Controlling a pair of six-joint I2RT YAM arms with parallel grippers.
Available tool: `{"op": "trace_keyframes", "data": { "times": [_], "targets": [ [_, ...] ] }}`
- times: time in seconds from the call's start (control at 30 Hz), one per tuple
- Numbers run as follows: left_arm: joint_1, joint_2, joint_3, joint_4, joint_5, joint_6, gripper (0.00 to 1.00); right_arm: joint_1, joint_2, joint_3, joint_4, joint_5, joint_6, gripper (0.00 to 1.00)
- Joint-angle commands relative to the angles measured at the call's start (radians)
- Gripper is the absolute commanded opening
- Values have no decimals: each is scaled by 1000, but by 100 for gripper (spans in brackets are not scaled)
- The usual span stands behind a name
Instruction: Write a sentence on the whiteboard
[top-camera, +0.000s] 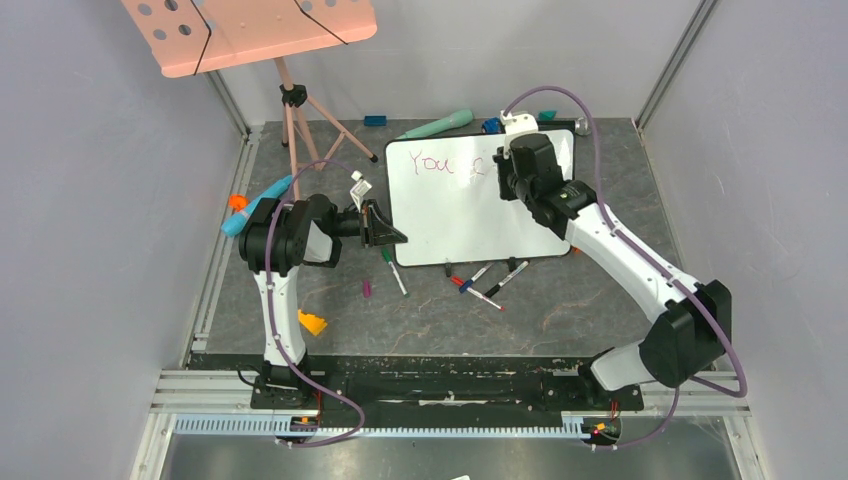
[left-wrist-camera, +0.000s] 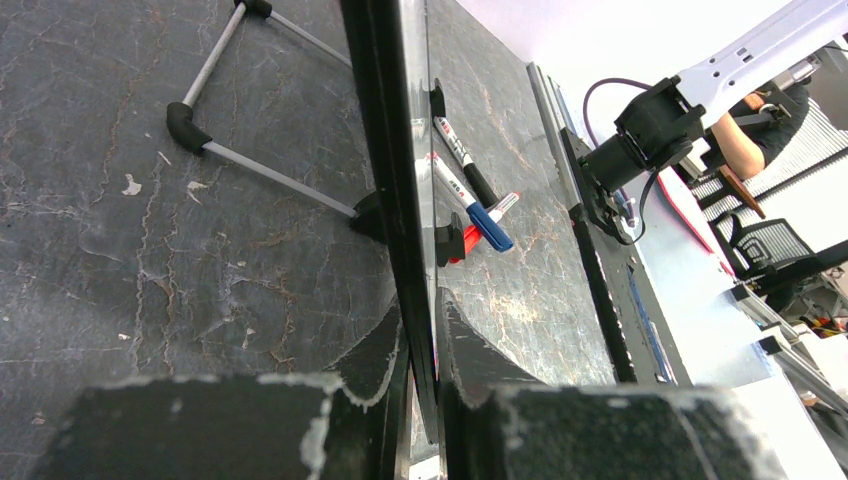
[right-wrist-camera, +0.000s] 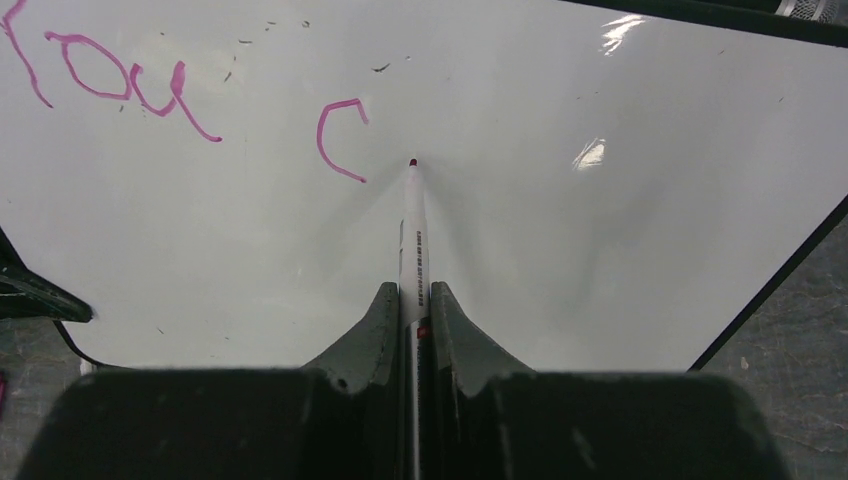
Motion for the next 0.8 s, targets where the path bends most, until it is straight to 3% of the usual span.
{"op": "trace_keyframes", "data": {
  "times": [0.0, 0.77],
  "targets": [
    [-4, 9, 15, 89, 29, 72, 2, -5, 18, 51, 10, 27, 12, 0],
    [-4, 9, 14, 90, 28, 72, 2, -29, 29, 68, 41, 48, 14, 0]
  ]
}}
